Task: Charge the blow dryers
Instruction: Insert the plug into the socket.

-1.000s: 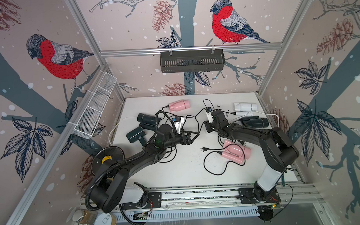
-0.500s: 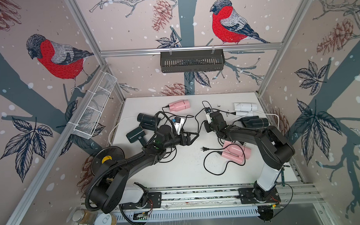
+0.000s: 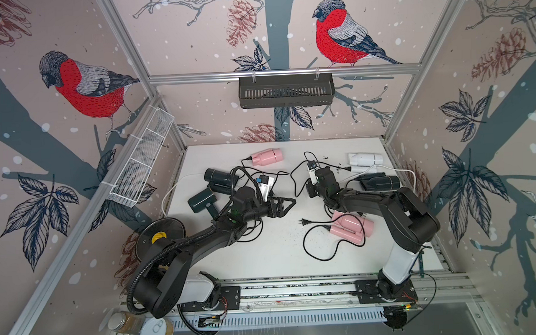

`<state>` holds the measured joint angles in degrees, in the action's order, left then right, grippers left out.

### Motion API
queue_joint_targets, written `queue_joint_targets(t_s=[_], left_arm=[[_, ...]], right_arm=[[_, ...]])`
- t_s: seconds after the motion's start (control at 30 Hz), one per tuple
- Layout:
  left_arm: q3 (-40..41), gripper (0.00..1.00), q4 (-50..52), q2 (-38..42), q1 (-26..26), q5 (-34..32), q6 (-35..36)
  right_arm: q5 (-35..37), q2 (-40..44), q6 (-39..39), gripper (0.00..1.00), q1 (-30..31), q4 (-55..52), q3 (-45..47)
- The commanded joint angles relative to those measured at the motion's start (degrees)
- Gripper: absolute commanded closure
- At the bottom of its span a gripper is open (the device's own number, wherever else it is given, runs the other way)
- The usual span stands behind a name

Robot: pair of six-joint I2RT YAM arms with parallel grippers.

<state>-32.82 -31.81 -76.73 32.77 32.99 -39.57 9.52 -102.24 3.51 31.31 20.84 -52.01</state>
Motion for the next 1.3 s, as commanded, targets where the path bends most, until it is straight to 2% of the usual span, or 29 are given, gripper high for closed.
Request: queue_joint_targets(t_s=[0.0, 0.13, 0.27, 0.4, 0.73, 1.03, 1.27], left_arm=[[0.04, 0.07, -2.97, 0.09, -0.06, 0.55, -0.16], [0.01, 0.07, -3.00, 0.00, -0.04, 0.65, -0.25], [-0.21, 0.07, -2.73, -0.04, -0.07, 0.57, -0.19], [-0.21, 0.07, -3.06, -0.26, -0.01, 0.75, -0.38], [-0.60, 0.07, -2.13, 0.18, 0.00, 0.59, -0.07], [-1.26, 0.07, -1.72, -0.09, -0.03, 0.74, 0.07], [-1.58, 0.07, -1.32, 0.00, -0.03, 0.80, 0.15]], right_arm=[[-1.15, 0.80, 2.62, 0.82, -1.18, 3.02, 1.39], [-5.14, 1.03, 5.31, 0.85, -3.45, 4.77, 2.80], [-6.01, 0.77, 5.70, 0.88, -3.47, 4.81, 2.81], [-3.80, 0.02, 5.47, 0.90, -2.50, 4.56, 2.76], [8.72, -5.32, 2.39, 0.94, 1.33, -0.56, -0.32], [2.65, -7.75, 2.64, 0.95, 0.70, -8.69, -4.68], [8.41, -8.92, 1.10, 0.96, 2.29, -13.05, -7.44]])
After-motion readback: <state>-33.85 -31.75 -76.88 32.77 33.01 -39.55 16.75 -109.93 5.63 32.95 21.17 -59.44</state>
